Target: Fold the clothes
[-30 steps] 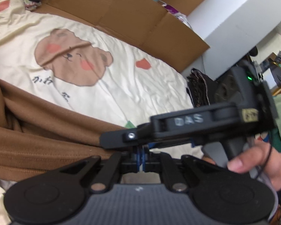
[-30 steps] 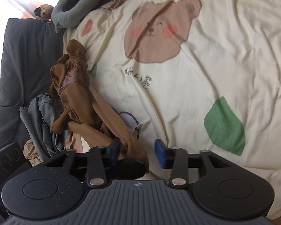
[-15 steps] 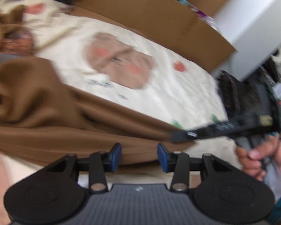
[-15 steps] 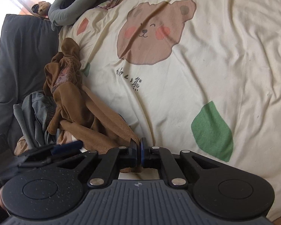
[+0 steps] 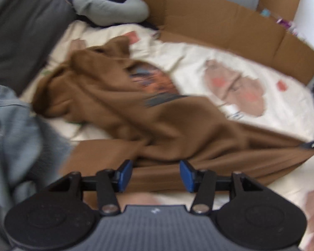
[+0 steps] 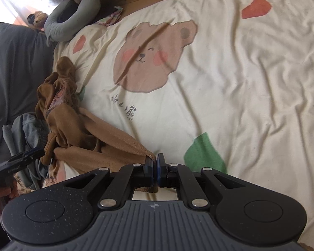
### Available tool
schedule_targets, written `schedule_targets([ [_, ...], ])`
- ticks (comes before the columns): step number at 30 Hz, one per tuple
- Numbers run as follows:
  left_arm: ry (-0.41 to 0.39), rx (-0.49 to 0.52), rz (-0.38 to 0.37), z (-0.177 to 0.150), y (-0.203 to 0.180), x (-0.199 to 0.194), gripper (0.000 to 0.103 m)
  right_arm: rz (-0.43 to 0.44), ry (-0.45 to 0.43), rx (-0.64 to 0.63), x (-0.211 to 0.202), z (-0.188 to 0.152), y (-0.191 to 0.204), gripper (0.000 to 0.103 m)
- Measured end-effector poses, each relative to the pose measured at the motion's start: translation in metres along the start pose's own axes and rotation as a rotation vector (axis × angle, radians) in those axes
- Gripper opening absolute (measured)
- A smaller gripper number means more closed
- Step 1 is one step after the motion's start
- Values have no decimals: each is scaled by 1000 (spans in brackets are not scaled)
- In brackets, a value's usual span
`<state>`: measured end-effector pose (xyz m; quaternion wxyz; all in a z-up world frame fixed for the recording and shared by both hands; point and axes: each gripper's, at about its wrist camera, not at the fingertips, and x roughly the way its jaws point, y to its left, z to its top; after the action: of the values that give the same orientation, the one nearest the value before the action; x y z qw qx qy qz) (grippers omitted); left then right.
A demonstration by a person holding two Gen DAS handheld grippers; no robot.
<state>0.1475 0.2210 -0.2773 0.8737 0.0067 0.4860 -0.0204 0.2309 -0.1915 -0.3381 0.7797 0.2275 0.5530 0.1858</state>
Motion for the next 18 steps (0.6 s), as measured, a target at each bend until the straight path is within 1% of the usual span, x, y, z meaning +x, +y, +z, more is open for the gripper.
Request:
schedule_targets([
  [6,26,64,96,-16,16,8,56,-23,-16,10,-5,1,-10,0],
  [10,42,135,141,-22,16,17,55,-37,-25,14,-8,1,-15,0],
  [13,69,154,156,-25,18,26,55,-41,-29,18,-9,1,-18,0],
  [15,87,154,157,-26,21,31,47,-45,-31,19,-10,1,-19,0],
  [17,91,142,150,-26,26,32,26,-48,-33,22,-11,1,-21,0],
  [18,86,140,146,-25,27,31,22,-50,-35,22,-12,2,-22,0],
])
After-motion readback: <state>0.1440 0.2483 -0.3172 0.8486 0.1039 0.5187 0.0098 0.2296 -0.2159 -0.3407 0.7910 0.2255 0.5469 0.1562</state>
